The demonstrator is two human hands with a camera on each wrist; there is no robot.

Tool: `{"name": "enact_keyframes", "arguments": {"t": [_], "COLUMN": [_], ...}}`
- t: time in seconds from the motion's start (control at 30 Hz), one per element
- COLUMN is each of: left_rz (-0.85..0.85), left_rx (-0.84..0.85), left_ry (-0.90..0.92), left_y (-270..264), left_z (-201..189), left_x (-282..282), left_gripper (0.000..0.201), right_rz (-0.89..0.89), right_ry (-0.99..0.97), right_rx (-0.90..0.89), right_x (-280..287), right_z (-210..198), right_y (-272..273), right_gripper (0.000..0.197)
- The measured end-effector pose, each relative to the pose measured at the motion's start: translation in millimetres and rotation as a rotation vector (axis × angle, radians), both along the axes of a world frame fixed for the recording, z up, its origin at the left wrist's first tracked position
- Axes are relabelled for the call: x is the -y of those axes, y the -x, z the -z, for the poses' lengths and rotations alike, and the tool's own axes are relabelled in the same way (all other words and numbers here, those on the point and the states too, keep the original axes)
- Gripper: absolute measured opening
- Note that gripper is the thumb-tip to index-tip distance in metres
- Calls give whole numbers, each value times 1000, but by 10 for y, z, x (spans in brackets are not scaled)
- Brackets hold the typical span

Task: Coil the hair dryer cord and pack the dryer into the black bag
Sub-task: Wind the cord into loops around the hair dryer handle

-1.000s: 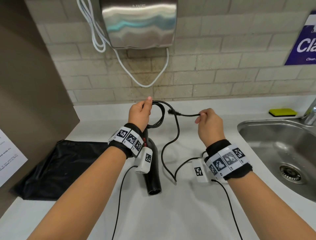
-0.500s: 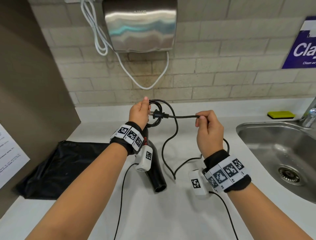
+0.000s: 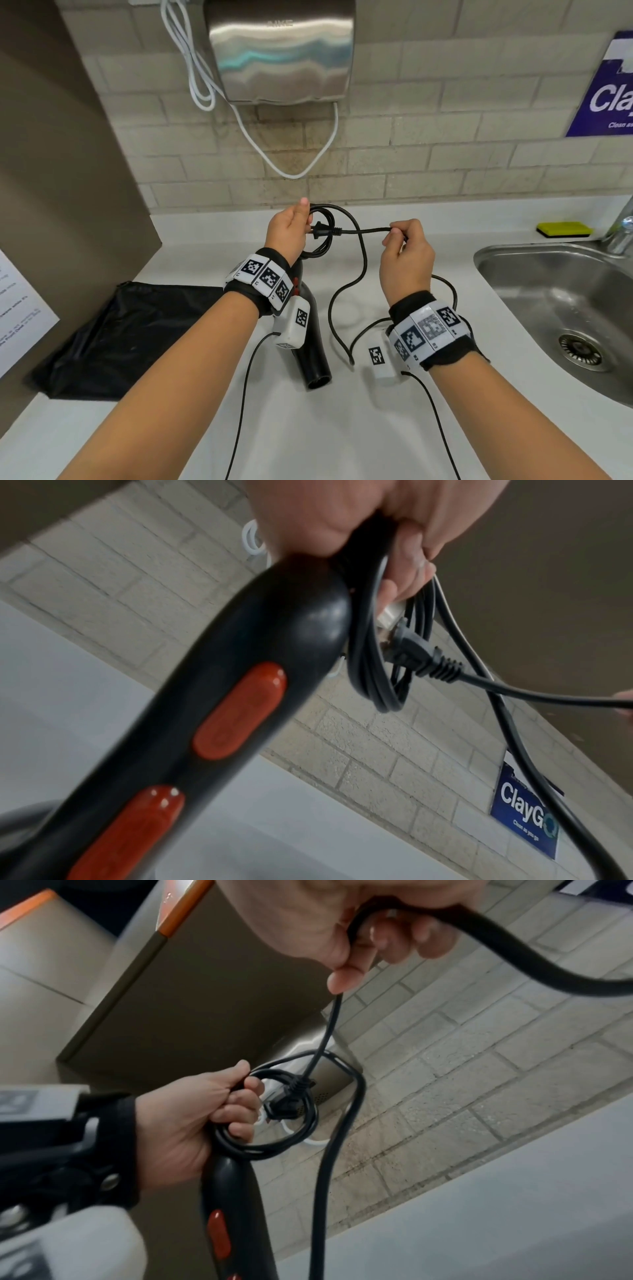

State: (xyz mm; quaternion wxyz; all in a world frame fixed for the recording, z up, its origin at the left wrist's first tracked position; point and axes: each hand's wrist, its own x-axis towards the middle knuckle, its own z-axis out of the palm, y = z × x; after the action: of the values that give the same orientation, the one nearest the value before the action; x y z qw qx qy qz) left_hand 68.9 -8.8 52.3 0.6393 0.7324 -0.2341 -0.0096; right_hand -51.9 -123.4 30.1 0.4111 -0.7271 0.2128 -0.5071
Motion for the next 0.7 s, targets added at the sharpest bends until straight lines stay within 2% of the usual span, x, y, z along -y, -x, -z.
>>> {"name": "enact_keyframes", "arguments": {"t": [0.1, 0.2, 0.27, 0.33, 0.4, 0.6, 0.67, 0.7], "left_rz": [8, 34, 63, 89, 115, 147, 160, 172], "left_rx": [-1, 2, 2, -18, -50, -111, -122, -126], "left_ry": [-2, -13, -40, -47, -43, -33, -24, -19], "left_y": [18, 28, 29, 25, 17, 8, 2, 2], "left_z": [-9, -18, -26, -40, -58, -93, -100, -103], "left_x": [10, 16, 10, -7, -32, -93, -101, -105], "left_gripper": [43, 43, 43, 43, 44, 47, 49, 49], "right_rz": [-80, -265, -309, -263, -211, -169, -277, -359], "right_ry": [67, 220, 135, -30, -103, -16, -32, -78], "right_rx": [-42, -123, -166, -183, -214, -366, -403, -419], "right_x": [-120, -303, -323, -249, -171, -166, -179, -194], "right_z": [15, 89, 105, 87, 57, 24, 43, 36], "right_y": [-40, -117, -186, -253, -314, -460, -519, -536], "right_gripper": [20, 25, 21, 19, 21, 55, 58, 50]}}
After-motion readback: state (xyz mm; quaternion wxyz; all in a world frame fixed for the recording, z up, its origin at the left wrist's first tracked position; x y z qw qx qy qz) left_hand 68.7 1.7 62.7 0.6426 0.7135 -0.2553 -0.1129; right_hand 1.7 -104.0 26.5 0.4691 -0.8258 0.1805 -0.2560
